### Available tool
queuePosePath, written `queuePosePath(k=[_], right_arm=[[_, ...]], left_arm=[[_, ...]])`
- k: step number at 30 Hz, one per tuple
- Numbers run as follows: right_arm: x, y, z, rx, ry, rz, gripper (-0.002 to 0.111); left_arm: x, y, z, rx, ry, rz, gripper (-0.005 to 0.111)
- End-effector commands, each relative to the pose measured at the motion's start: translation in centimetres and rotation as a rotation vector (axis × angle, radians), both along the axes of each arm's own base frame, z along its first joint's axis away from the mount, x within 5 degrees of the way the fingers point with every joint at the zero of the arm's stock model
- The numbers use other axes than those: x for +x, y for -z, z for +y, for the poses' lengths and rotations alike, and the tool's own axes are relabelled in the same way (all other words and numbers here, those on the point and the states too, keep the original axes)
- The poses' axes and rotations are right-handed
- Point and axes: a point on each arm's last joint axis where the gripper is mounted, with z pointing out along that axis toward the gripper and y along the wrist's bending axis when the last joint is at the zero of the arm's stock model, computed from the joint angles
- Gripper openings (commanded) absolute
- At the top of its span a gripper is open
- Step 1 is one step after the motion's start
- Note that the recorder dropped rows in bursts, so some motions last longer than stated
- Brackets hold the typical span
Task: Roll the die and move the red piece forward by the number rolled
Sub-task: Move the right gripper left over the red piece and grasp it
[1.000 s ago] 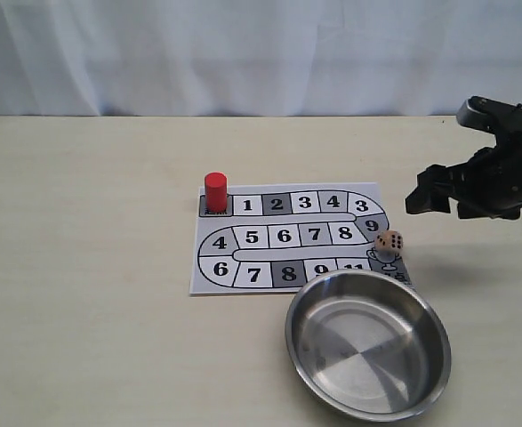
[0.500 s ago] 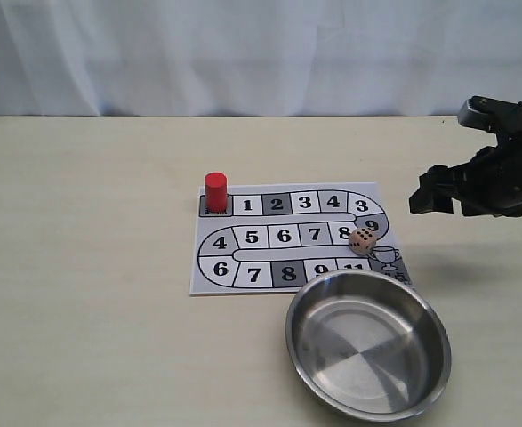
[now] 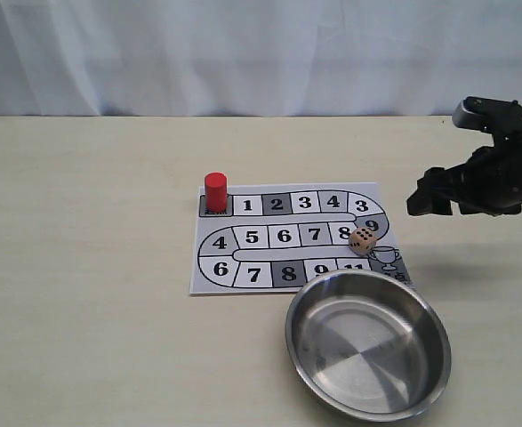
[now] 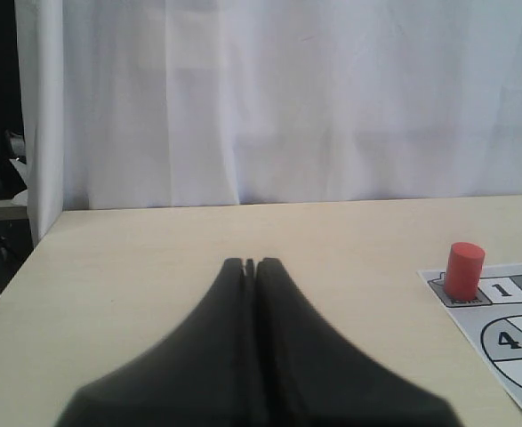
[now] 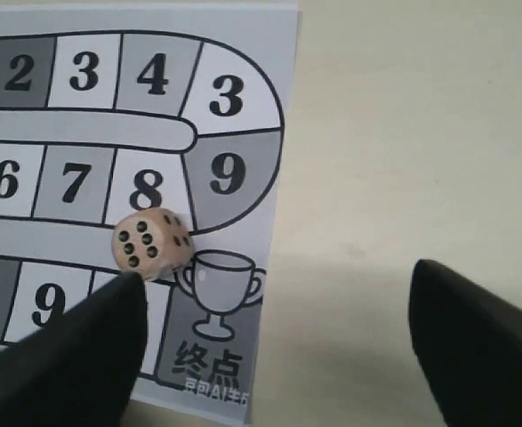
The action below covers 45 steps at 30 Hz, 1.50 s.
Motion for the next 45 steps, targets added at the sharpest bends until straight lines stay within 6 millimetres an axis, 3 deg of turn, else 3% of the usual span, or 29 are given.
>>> queuePosePath(k=[1, 18, 20, 27, 31, 37, 45], right_arm=[[0.1, -0.8, 2.3, -0.032, -0.09, -0.044, 0.076], [0.7, -4.4, 13.9, 0.023, -0.338, -0.156, 0.08], [0.9, -4.6, 15.3, 0.04, -0.353, -0.155, 0.084], [1.9, -4.6, 19.8, 0.06, -0.437, -0.185, 0.085], [3.1, -4.1, 21.9, 0.034, -0.443, -0.284, 0.084], [4.9, -2.0, 23.4, -0.004, -0.335, -0.45, 0.083], [5.3, 1.9, 25.8, 0.051, -0.299, -0.355, 0.079]], left_arm=[[0.0, 0.0, 0.0, -0.007, 0.001, -0.005, 0.0], [0.0, 0.0, 0.0, -0.007, 0.001, -0.005, 0.0], [0.0, 0.0, 0.0, -0.007, 0.001, -0.005, 0.0], [0.0, 0.0, 0.0, -0.007, 0.001, -0.005, 0.0], [0.0, 0.0, 0.0, -0.007, 0.001, -0.005, 0.0], [0.0, 0.0, 0.0, -0.007, 0.001, -0.005, 0.0], [0.0, 0.0, 0.0, -0.007, 0.001, -0.005, 0.0]])
